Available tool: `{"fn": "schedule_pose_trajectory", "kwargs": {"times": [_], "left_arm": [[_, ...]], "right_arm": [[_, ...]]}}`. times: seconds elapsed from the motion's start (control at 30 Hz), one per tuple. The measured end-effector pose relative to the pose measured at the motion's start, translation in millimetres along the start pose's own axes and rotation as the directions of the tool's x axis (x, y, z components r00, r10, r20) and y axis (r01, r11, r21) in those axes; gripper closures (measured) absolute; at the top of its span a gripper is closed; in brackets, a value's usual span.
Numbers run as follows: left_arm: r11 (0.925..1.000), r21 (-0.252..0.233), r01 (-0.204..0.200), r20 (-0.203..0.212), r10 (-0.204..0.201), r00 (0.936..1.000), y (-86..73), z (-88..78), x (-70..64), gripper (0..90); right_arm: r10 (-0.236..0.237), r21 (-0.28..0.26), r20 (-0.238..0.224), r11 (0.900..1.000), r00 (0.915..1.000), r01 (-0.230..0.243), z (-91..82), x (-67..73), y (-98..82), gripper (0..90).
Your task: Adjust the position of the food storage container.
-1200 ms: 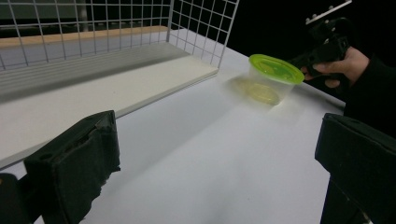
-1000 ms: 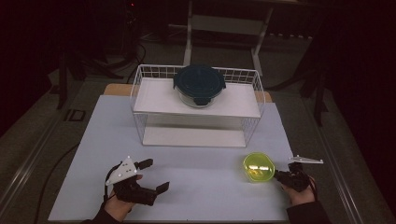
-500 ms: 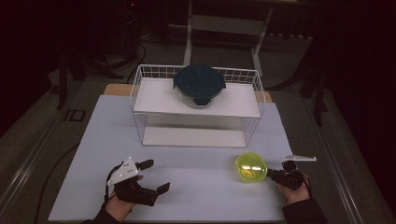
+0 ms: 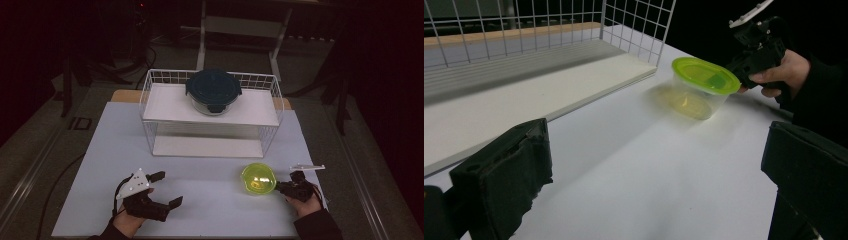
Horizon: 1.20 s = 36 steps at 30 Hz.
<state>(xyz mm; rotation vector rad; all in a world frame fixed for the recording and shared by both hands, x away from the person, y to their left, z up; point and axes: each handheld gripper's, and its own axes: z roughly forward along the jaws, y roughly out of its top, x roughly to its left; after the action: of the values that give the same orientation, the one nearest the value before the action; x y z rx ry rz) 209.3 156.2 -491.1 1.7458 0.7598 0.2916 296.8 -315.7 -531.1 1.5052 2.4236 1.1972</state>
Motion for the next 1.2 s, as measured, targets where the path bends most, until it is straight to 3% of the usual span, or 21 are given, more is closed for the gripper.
{"fn": "schedule_pose_trajectory", "kwargs": {"times": [0.43, 0.53, 0.67, 0.8, 1.2], "left_arm": [[1.0, -0.001, 0.0, 0.005, 0.0, 1.0, -0.6, -0.2, 0.3, 0.0], [1.0, -0.001, 0.003, 0.003, -0.003, 1.0, -1.2, 0.0, 0.6, 0.0], [1.0, 0.006, -0.002, 0.007, 0.002, 1.0, -2.1, 0.3, 0.1, 0.0], [1.0, 0.006, -0.004, 0.009, 0.004, 1.0, -2.1, 1.0, -0.4, 0.0], [0.9998, 0.015, -0.01, 0.011, 0.01, 0.9999, -2.6, 1.8, -1.0, 0.0]], "right_arm": [[-0.076, 0.055, -0.057, 0.995, 0.9955, 0.079, 32.1, 31.9, 15.1, 90.0], [-0.08, 0.058, -0.065, 0.995, 0.9947, 0.084, 34.8, 34.4, 16.0, 90.0], [-0.101, 0.061, -0.043, 0.993, 0.994, 0.103, 35.0, 34.3, 15.6, 90.0], [-0.092, 0.054, -0.041, 0.994, 0.9949, 0.094, 32.5, 32.8, 15.4, 90.0], [-0.11, 0.079, -0.096, 0.99, 0.9892, 0.118, 50.2, 52.4, 23.6, 90.0]]}}
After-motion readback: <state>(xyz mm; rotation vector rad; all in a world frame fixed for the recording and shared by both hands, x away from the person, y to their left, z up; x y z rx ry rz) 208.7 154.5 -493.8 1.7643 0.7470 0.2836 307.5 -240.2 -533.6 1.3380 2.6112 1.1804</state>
